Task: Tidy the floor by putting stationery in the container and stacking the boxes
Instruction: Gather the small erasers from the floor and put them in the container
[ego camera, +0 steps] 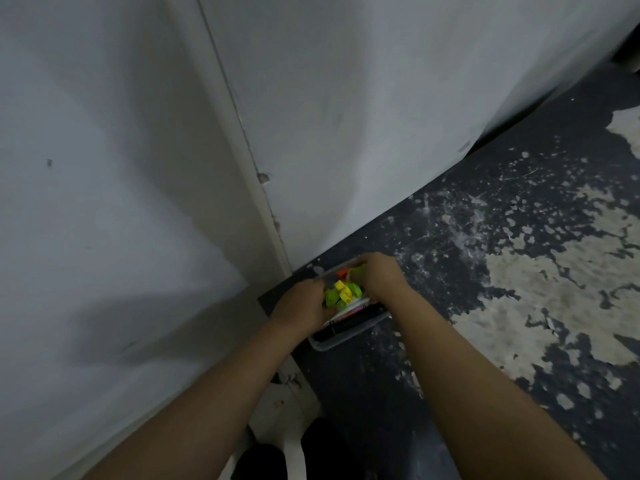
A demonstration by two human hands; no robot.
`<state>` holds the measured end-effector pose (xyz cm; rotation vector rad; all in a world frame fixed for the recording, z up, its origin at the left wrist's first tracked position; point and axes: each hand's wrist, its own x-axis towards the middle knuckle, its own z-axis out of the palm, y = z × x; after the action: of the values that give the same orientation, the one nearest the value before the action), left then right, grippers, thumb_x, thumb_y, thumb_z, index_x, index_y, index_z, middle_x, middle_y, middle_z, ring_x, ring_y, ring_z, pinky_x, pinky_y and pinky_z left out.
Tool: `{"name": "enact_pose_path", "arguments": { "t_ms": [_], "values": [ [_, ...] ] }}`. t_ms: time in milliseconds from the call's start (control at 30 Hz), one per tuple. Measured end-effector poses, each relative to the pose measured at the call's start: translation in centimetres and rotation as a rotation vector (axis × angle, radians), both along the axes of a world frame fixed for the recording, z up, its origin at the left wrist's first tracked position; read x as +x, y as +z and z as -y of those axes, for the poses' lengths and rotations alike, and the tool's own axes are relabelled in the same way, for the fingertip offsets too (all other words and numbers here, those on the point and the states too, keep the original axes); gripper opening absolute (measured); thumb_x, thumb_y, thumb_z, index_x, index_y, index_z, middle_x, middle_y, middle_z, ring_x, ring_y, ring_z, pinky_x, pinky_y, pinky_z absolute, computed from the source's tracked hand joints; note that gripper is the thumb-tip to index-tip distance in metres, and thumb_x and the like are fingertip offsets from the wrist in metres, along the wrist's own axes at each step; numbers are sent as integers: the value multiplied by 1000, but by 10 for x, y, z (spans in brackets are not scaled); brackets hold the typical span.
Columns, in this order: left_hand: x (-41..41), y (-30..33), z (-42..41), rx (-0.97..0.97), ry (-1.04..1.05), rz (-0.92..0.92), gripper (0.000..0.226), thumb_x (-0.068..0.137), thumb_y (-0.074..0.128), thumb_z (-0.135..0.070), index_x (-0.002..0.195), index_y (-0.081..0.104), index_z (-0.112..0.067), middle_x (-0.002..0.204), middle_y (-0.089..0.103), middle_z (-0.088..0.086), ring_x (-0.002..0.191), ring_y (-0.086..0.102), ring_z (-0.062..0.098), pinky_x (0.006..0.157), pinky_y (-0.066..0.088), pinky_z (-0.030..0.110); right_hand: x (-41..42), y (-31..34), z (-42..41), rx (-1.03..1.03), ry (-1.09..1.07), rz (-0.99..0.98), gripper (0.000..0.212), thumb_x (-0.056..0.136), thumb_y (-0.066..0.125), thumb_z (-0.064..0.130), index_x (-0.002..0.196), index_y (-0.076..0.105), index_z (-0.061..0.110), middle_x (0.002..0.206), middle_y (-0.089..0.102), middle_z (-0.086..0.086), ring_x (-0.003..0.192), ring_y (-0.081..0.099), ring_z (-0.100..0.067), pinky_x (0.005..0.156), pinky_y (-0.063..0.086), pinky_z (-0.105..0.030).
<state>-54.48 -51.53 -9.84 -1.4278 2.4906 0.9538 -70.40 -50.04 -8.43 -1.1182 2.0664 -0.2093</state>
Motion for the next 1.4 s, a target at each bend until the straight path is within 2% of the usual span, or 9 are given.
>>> {"name": "enact_pose_path", "arguments": {
  "t_ms": [167,300,567,700,833,1000,1167,1300,1400],
  "values": [
    [-4,1,0,-10,-85,31,49,80,65,-44,120,53,-19,113,65,10,99,63,29,72,46,30,-3,-6,-11,-95,83,0,39,82,69,34,116,62,17,112,63,-12,96,60,-26,80,48,-32],
    [-7,-1,2,-76,-84,71,39,88,58,-40,117,52,-14,108,65,16,96,63,33,69,44,31,-5,-7,-17,-148,190,-39,51,80,72,15,128,56,14,132,48,-13,115,51,-28,93,40,-26],
    [5,3,11,-5,-117,-32,30,84,61,-14,107,41,-10,92,65,16,83,64,31,65,49,38,-2,-11,-28,-231,139,-97,39,83,62,3,121,55,6,122,54,-16,107,55,-30,91,42,-30],
    [10,-2,10,-8,-65,-59,25,86,58,-14,111,59,-11,99,67,14,93,66,28,76,53,36,-2,-13,-25,-250,134,-70,29,87,58,0,115,65,6,124,43,-12,100,55,-28,90,47,-30],
    [12,-6,6,-39,-79,-70,47,83,62,-16,126,44,-18,99,68,14,90,66,30,70,53,39,0,-13,-24,-278,238,-69,33,88,55,0,118,65,9,118,49,-11,100,54,-26,87,46,-29],
    [14,-13,8,-117,-96,-7,23,89,56,-29,87,63,-8,88,64,12,81,63,28,63,46,34,4,-14,-26,-345,242,-49,32,83,56,-4,110,66,9,116,57,-9,107,54,-27,91,45,-35],
    [17,-17,12,-67,-22,-80,6,84,58,-12,86,62,-8,95,56,6,86,62,25,68,50,28,6,-15,-31,-392,190,-18,28,80,52,-7,98,62,11,106,55,-6,94,57,-23,82,50,-43],
    [18,-13,13,-65,0,-155,28,72,56,-5,98,59,-13,111,58,10,102,58,28,77,48,32,3,-14,-33,-421,85,12,31,76,50,-11,95,65,9,94,65,-8,80,55,-16,69,42,-23],
    [14,-12,8,-116,-53,-158,33,80,57,-12,112,61,-12,114,59,9,108,55,26,81,43,27,-5,-9,-35,-405,78,27,16,77,64,-4,92,65,3,86,60,-5,76,51,-15,60,31,-15]
  ]
}}
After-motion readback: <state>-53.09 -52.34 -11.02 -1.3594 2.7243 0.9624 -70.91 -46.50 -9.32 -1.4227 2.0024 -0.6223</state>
